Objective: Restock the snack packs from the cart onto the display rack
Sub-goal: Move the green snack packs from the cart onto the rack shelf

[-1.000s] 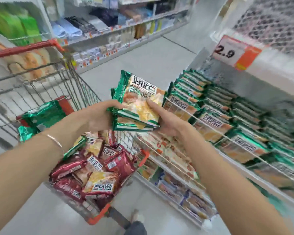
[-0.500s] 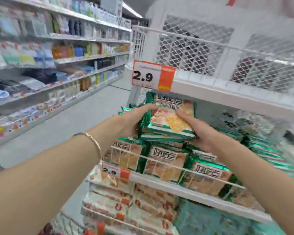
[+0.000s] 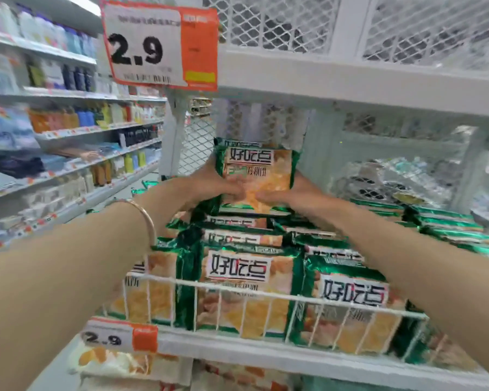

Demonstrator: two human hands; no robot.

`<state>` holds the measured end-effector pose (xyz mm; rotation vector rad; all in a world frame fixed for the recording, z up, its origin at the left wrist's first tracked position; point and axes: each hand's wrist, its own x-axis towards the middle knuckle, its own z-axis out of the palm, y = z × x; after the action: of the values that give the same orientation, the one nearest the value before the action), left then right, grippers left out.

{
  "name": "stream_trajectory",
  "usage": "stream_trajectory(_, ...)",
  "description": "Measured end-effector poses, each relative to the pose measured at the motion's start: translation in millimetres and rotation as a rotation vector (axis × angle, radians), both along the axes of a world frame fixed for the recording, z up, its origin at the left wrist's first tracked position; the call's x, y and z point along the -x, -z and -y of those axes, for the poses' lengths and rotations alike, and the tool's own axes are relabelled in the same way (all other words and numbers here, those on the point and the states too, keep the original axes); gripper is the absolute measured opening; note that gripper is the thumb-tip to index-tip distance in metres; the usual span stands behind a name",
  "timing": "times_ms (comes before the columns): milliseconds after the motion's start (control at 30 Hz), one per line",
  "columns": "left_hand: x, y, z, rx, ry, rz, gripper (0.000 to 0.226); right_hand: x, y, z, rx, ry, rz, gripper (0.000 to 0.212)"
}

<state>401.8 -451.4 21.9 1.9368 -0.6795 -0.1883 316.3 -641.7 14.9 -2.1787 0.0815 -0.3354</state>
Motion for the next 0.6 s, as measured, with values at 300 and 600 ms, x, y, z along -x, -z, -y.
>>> stream_trajectory(300, -20, -9, 4, -0.280, -0.011, 0.158, 0.082, -26, 7, 8, 0.105, 0.135, -0.043, 0.114)
stream_trajectory(600, 53, -2, -98, -0.491, -0.244, 0.263, 0.075, 51, -24, -50, 0.530, 0.282, -0.145, 0.107)
